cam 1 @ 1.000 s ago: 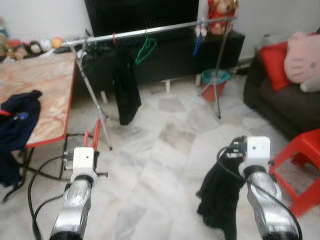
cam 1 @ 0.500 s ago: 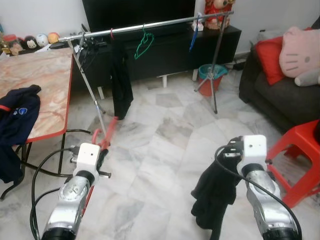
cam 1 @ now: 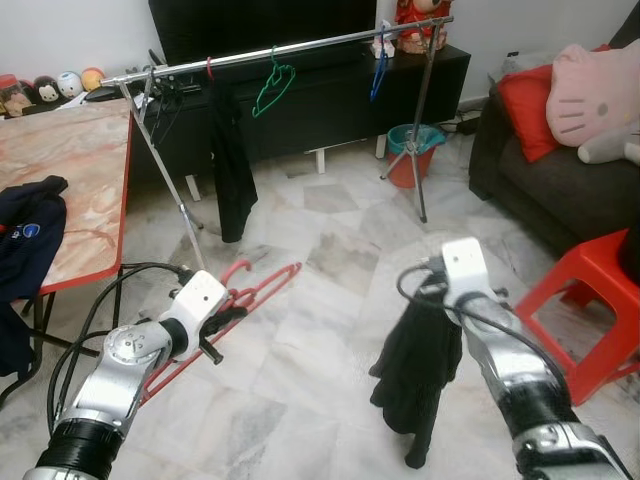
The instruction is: Hang hanger
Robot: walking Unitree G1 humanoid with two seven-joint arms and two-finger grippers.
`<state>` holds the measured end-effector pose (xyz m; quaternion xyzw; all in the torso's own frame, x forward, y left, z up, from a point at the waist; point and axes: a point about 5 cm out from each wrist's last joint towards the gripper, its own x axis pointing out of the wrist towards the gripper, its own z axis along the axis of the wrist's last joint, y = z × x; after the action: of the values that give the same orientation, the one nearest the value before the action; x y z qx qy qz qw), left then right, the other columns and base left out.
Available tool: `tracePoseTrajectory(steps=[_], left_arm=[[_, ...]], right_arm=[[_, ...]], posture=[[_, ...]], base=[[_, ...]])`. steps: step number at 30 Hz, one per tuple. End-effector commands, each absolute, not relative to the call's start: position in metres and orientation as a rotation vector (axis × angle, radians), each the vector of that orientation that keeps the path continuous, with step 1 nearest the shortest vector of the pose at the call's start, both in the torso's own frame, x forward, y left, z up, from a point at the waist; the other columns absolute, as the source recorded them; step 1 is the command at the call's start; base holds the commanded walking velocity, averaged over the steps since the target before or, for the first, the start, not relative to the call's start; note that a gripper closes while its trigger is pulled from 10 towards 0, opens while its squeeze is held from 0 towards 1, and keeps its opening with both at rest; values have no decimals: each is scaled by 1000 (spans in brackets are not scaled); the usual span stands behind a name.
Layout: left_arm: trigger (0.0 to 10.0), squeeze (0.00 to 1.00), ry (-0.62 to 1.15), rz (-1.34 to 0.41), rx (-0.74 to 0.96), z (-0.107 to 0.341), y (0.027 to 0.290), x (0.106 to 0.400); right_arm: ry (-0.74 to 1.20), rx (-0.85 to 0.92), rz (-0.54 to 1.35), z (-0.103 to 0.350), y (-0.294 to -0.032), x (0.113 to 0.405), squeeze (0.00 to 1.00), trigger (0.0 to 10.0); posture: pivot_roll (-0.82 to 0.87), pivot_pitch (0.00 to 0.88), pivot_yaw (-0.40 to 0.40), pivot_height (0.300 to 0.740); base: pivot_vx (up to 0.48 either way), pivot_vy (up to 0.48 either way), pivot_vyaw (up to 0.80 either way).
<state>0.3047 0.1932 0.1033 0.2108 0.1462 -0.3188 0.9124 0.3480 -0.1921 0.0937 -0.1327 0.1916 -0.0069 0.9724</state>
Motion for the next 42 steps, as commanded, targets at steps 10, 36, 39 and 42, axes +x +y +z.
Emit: tracePoseTrajectory(steps=[10, 36, 39, 42], left_arm=[[10000, 0, 385, -872, 496, 125, 188, 295], [10000, 0, 305, -1028, 417, 135, 129, 284], [10000, 0, 309, -1072, 396, 133, 119, 278], [10000, 0, 315, -1119, 376, 135, 113, 273]], right_arm=[[418, -173, -66, 101, -167, 370, 0, 10000], [366, 133, -258, 109, -134, 382, 0, 10000], [359, 145, -269, 108, -136, 382, 0, 10000], [373, 127, -280, 106, -138, 381, 0, 10000]], posture=[[55, 0, 43, 740], [77, 0, 19, 740], [76, 0, 20, 740], [78, 0, 22, 740]], base=[[0, 0, 0], [0, 0, 0], [0, 0, 0], [0, 0, 0]])
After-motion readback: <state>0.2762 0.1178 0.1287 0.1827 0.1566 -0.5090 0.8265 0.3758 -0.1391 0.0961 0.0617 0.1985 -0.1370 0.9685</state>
